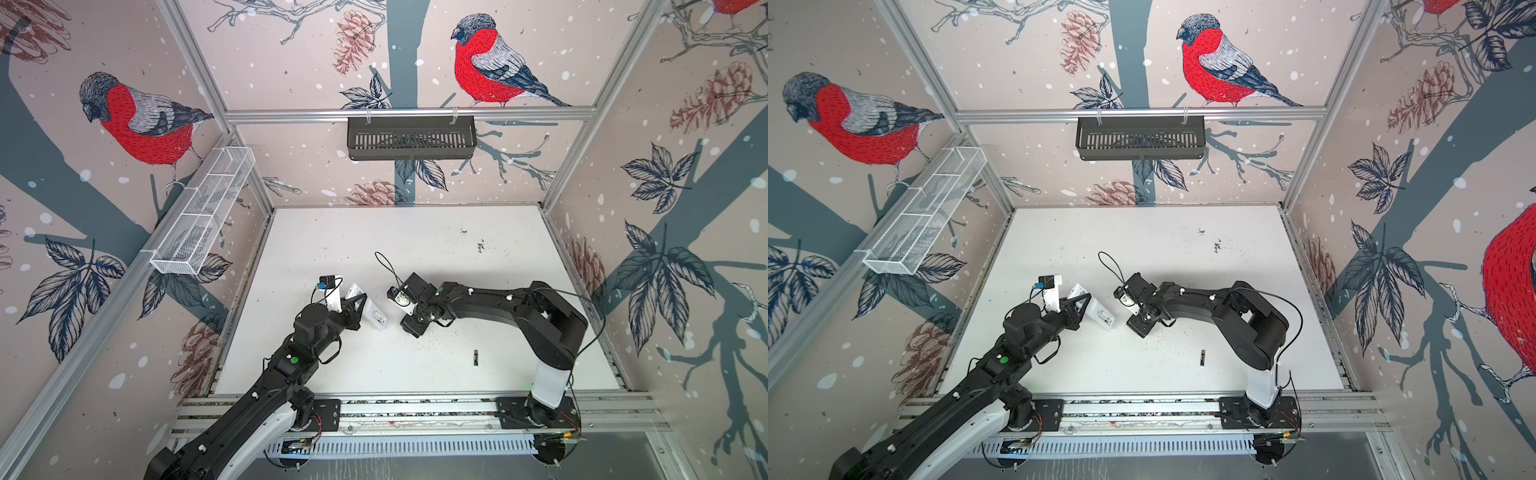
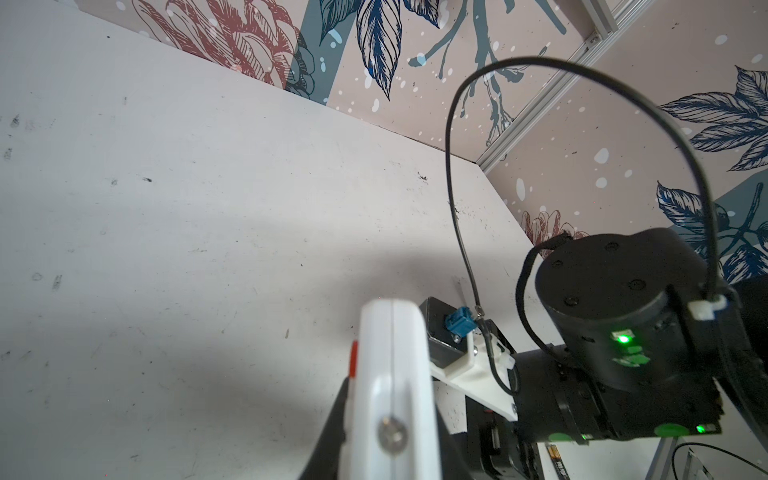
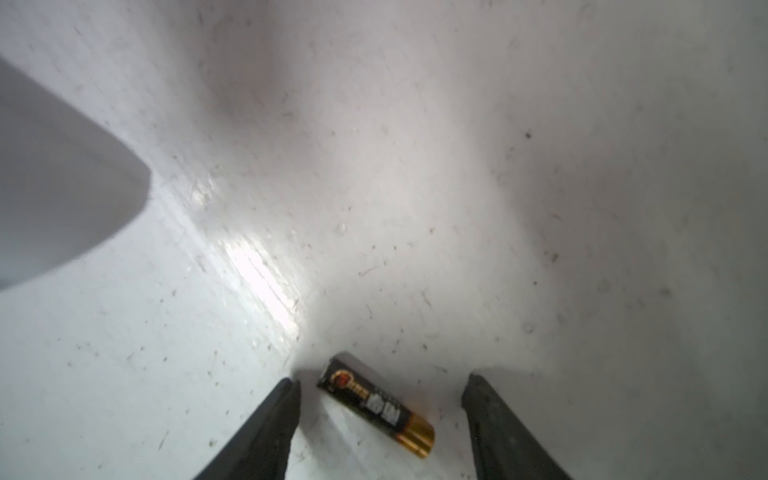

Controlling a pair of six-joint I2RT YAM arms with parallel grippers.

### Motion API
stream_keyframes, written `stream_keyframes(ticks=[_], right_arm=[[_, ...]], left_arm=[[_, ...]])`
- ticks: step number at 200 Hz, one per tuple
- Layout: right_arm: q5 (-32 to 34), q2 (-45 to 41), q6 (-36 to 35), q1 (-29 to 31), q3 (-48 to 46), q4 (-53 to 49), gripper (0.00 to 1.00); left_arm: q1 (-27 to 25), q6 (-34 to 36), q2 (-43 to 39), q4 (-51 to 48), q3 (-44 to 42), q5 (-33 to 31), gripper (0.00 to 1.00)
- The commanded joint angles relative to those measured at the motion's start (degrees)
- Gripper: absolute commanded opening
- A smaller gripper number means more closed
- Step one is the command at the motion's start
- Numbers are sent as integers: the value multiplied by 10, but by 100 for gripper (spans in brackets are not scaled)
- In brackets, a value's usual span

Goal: Load the batteries into the remote control
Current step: 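Lower the right gripper over a black-and-gold battery and grasp it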

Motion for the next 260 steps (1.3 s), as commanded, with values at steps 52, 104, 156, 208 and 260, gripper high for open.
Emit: stream_keyframes(ticks=[52,104,156,208,260], right_arm=[[16,47,-49,-17,16,-77,34],[12,31,-12,-19,-8,-72,26],[37,18,98,-63,-62,-56,20],[73,-7,207,-102,-138,-21,17],[88,-31,226,-76,-151,-23,26]], left_arm=[[0,7,-13,-1,4,-15,0],[0,6,-12,1,5,-13,0],[0,7,4,17,5,-3,0],[1,6,17,25,8,8,0],[2,5,18,27,6,11,0]])
